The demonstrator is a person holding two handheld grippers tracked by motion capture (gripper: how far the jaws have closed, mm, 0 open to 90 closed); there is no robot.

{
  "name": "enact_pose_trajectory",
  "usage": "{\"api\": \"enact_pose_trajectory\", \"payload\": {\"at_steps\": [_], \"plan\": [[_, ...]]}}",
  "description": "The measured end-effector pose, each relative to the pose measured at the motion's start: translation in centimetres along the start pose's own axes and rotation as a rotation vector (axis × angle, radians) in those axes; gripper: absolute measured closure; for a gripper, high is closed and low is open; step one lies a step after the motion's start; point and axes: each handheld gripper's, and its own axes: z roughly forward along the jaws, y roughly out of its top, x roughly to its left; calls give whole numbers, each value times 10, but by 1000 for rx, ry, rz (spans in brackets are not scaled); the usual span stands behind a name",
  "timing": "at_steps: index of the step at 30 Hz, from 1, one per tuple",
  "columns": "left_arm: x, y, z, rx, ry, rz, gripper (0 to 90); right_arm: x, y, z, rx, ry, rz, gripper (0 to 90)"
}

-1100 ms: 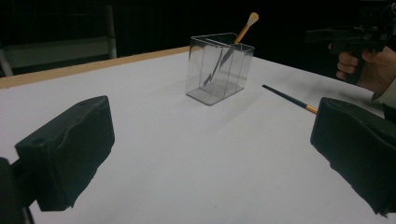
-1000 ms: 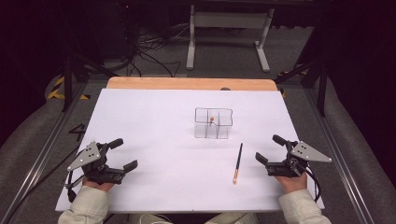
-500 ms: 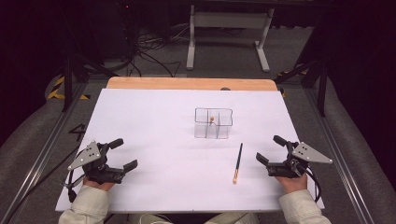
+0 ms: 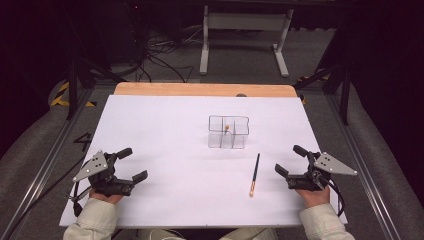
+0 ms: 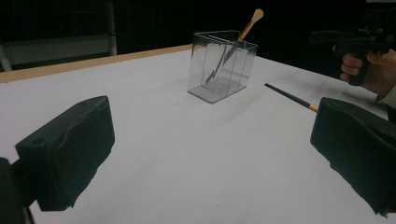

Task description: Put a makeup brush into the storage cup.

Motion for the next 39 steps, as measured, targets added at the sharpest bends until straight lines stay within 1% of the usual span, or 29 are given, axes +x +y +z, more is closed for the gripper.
{"api": "enact_pose_trajectory", "payload": {"at_steps": [6, 8, 10, 14, 16, 20, 21, 23, 24, 27, 33, 39], "plan": [[-1, 0, -1, 2, 3, 1, 3, 1, 1, 1, -5, 4, -4, 15], [-1, 0, -1, 3, 4, 1, 3, 1, 2, 2, -1, 4, -10, 15], [-1, 0, -1, 6, 6, 5, 3, 2, 4, 3, 6, 12, -28, 14], [-1, 0, 0, 8, 6, 1, 3, 3, 14, 11, 52, 41, -41, 14], [-1, 0, 0, 10, 7, 1, 4, 3, 16, 12, 62, 44, -46, 15], [-1, 0, -1, 11, 7, 0, 3, 3, 29, 19, 101, 84, -62, 15], [0, 0, 0, 13, 8, 1, 4, 3, 34, 22, 126, 95, -74, 15], [0, 0, 0, 12, 8, 3, 4, 3, 40, 26, 155, 104, -91, 16], [0, 0, 0, 12, 8, 3, 4, 3, 40, 26, 155, 104, -91, 16], [0, 0, 1, 10, 9, 0, 4, 3, 49, 33, 214, 126, -123, 15], [0, 0, 2, 8, 9, -1, 4, 5, 59, 43, 270, 150, -158, 16], [0, 0, 1, 9, 8, 2, 4, 6, 65, 51, 322, 173, -176, 17]]}}
